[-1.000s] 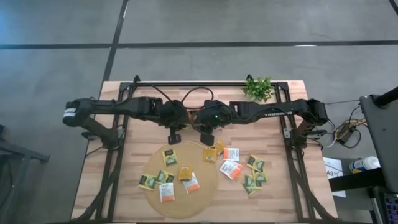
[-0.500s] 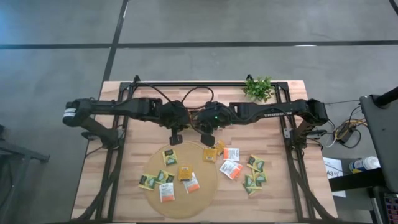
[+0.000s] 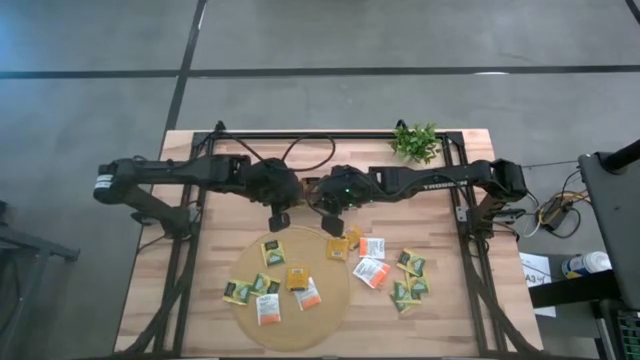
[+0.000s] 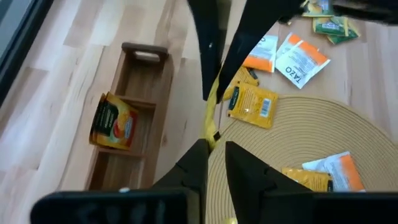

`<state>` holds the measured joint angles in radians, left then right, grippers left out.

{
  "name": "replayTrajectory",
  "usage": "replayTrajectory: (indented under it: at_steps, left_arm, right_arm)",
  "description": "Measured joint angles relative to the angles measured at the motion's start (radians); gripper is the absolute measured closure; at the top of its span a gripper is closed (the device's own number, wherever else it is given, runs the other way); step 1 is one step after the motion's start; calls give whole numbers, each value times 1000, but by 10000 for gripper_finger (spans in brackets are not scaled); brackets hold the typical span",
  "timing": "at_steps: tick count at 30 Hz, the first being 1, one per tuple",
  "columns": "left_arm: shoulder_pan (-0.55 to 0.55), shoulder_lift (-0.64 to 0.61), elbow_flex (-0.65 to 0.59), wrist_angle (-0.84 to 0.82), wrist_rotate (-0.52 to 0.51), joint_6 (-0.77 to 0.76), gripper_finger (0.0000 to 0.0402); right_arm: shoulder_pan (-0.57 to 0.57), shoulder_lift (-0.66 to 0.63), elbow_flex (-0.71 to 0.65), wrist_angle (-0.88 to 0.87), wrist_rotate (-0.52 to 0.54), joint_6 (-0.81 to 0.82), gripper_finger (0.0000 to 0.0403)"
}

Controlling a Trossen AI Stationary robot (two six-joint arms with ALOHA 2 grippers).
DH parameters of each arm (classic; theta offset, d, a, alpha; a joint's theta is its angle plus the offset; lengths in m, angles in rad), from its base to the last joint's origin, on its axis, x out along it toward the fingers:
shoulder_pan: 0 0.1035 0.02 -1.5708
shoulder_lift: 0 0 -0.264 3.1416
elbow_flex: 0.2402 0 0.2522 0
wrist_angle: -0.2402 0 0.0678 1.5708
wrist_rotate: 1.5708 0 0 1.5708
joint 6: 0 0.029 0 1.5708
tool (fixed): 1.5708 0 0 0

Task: Pick & Place Tea
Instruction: Put the green tea bag into the left section of the wooden organizer

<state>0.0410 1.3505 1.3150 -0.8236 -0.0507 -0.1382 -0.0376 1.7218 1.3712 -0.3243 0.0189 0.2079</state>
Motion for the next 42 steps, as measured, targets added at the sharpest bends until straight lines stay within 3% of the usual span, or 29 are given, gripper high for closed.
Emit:
replayTrajectory:
  at_steps: [11, 18, 22, 28, 42]
  left_arm:
    - [-3, -102, -15, -48, -99, -36, 349]
    - [-3, -147, -108, 10, -100, -100, 349]
    - [-4, -191, -160, 114, -96, -123, 348]
    - [-3, -286, -182, 122, -127, -136, 348]
    - [-2, -366, -382, 366, -38, -311, 348]
  right_arm:
    - [0, -6, -7, 88, -21, 26, 394]
    - [-4, -6, -9, 181, -28, 64, 394]
    - [-4, -8, -12, 187, -43, 75, 394]
    - [-5, -8, -33, 160, -43, 88, 394]
    - [-11, -8, -35, 226, -68, 89, 394]
